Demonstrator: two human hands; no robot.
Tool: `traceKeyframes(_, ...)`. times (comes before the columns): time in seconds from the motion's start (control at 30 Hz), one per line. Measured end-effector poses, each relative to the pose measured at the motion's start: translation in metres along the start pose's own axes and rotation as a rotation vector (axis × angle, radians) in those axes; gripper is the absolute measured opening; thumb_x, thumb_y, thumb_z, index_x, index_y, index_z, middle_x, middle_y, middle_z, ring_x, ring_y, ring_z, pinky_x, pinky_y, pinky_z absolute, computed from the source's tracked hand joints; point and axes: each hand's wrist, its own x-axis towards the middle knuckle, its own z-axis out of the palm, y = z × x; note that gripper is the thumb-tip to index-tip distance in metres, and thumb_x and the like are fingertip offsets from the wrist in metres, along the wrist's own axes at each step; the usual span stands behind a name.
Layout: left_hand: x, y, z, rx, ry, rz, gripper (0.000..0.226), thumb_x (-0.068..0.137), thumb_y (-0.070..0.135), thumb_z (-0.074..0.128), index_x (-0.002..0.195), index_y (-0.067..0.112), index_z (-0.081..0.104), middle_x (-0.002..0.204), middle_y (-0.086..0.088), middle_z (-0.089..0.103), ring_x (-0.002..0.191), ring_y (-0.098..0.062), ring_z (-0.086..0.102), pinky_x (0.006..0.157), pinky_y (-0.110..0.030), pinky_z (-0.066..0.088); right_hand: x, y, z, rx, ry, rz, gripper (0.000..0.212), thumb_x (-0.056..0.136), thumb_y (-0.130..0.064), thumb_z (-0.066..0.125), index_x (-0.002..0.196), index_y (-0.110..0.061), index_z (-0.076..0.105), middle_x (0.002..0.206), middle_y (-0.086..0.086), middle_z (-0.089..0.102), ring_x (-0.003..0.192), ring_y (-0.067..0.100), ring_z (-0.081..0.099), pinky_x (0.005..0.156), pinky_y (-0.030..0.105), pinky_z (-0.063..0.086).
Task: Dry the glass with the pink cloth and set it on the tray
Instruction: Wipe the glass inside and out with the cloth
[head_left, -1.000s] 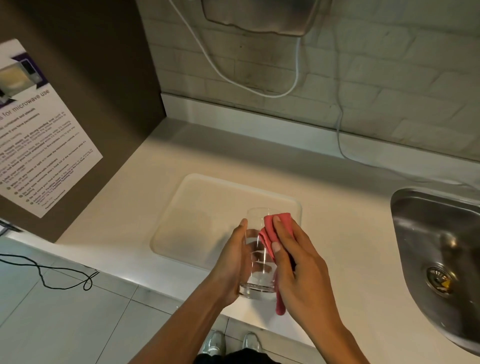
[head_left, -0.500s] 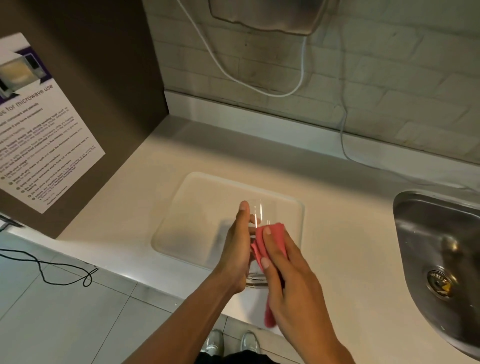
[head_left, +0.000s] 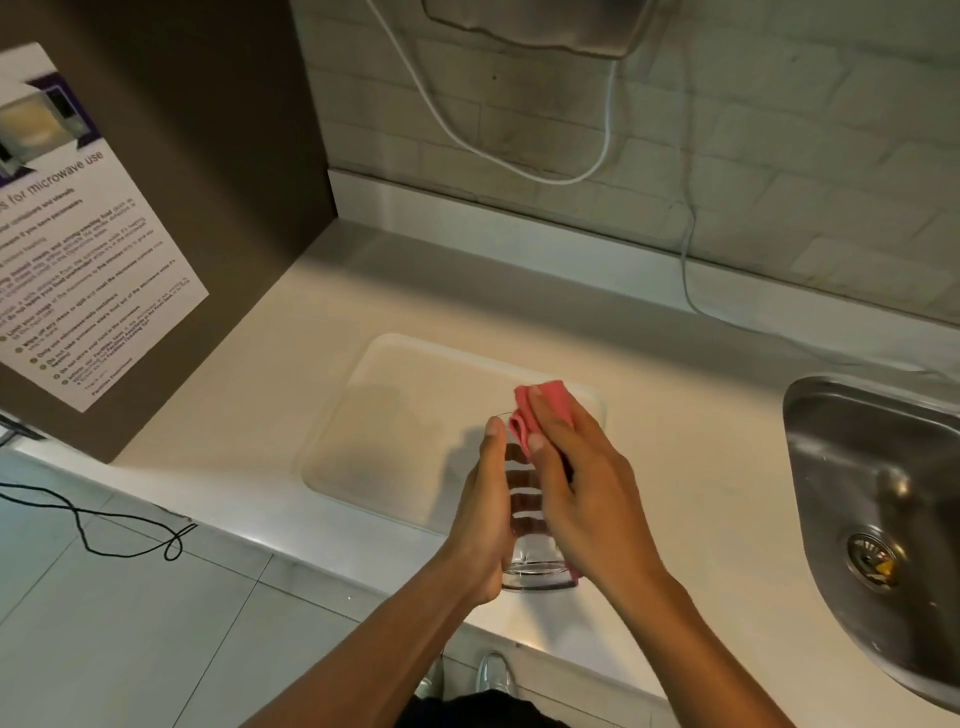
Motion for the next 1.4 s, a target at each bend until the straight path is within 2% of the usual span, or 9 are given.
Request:
traceKeyframes(0.4, 0.0, 0.005, -0.005, -0.148, -0.033, -0.029, 0.07, 0.096, 0.084, 0.035, 0.109, 0.037, 0.085, 0.115, -0.004, 0.085, 0.107, -0.018, 0.08, 0.076, -0.027, 0.065, -0.004, -0.008, 0.008, -0.023, -0.024, -0.014, 0.046, 0.107, -0.04, 0.037, 0.151, -0.051, 0.029, 0.163, -0.028, 0.015, 0.146, -0.009, 0.018, 0.121, 0.024, 0.022)
traceKeyframes(0.53, 0.005, 0.015, -0.015, -0.157, -0.027, -0.003, 0.089, 0.087, 0.09, 0.041, 0.115, 0.014, 0.079, 0.094, -0.009, 0.081, 0.095, -0.023, 0.079, 0.077, -0.035, 0.062, -0.042, -0.006, 0.018, -0.11, -0.091, -0.108, 0.051, 0.106, -0.032, 0.044, 0.15, -0.053, 0.031, 0.164, -0.03, 0.007, 0.144, -0.013, 0.016, 0.114, 0.014, 0.022)
traceKeyframes(0.77, -0.006, 0.005, 0.001, -0.174, 0.007, -0.057, 0.063, 0.101, 0.075, 0.042, 0.121, 0.031, 0.082, 0.122, -0.002, 0.083, 0.114, -0.017, 0.078, 0.083, -0.029, 0.064, 0.001, -0.016, 0.007, -0.016, -0.019, 0.003, 0.047, 0.107, -0.03, 0.042, 0.15, -0.047, 0.036, 0.163, -0.025, 0.018, 0.145, -0.01, 0.018, 0.12, 0.022, 0.021)
traceKeyframes(0.87, 0.003, 0.024, -0.012, -0.158, -0.005, -0.013, 0.077, 0.093, 0.086, 0.038, 0.106, 0.024, 0.081, 0.096, -0.002, 0.085, 0.091, -0.016, 0.082, 0.07, -0.029, 0.062, -0.028, -0.019, 0.018, -0.104, -0.064, -0.114, 0.052, 0.106, -0.027, 0.046, 0.151, -0.047, 0.034, 0.165, -0.026, 0.012, 0.145, -0.011, 0.015, 0.116, 0.013, 0.017)
traceKeyframes(0.93, 0.008, 0.032, -0.02, -0.115, 0.036, 0.027, 0.078, 0.089, 0.09, 0.036, 0.091, 0.023, 0.074, 0.084, -0.004, 0.082, 0.076, -0.019, 0.079, 0.064, -0.031, 0.061, -0.037, -0.016, 0.013, -0.015, -0.089, -0.085, 0.051, 0.106, -0.028, 0.046, 0.149, -0.052, 0.033, 0.162, -0.033, 0.01, 0.147, -0.011, 0.016, 0.119, 0.017, 0.021)
traceKeyframes(1.07, 0.0, 0.02, -0.004, -0.081, 0.02, -0.017, 0.075, 0.099, 0.08, 0.031, 0.104, 0.03, 0.086, 0.11, -0.007, 0.085, 0.101, -0.02, 0.082, 0.074, -0.032, 0.066, 0.002, -0.021, -0.001, 0.045, -0.051, 0.061, 0.046, 0.107, -0.032, 0.041, 0.151, -0.045, 0.034, 0.161, -0.027, 0.02, 0.148, -0.002, 0.024, 0.122, 0.033, 0.028)
traceKeyframes(1.17, -0.005, 0.022, 0.0, -0.165, -0.036, -0.028, 0.066, 0.101, 0.078, 0.036, 0.119, 0.035, 0.082, 0.127, -0.003, 0.081, 0.119, -0.018, 0.076, 0.083, -0.025, 0.063, 0.003, -0.037, 0.007, -0.067, -0.002, -0.036, 0.048, 0.106, -0.019, 0.046, 0.152, -0.032, 0.041, 0.164, -0.015, 0.02, 0.148, 0.002, 0.022, 0.123, 0.022, 0.018)
traceKeyframes(1.3, 0.005, 0.037, -0.019, -0.108, -0.01, 0.016, 0.091, 0.089, 0.091, 0.033, 0.105, 0.013, 0.075, 0.092, -0.01, 0.083, 0.09, -0.023, 0.081, 0.072, -0.033, 0.064, -0.035, -0.024, 0.018, 0.002, -0.094, -0.034, 0.05, 0.106, -0.025, 0.044, 0.151, -0.046, 0.034, 0.164, -0.026, 0.013, 0.148, -0.008, 0.013, 0.121, 0.021, 0.018)
traceKeyframes(1.4, 0.004, 0.03, -0.015, -0.083, 0.044, 0.009, 0.088, 0.095, 0.086, 0.029, 0.11, 0.017, 0.082, 0.107, -0.014, 0.085, 0.099, -0.026, 0.082, 0.076, -0.037, 0.065, -0.015, -0.017, 0.012, 0.112, -0.063, 0.077, 0.046, 0.107, -0.035, 0.041, 0.149, -0.051, 0.034, 0.161, -0.029, 0.019, 0.14, -0.019, 0.02, 0.114, 0.011, 0.028)
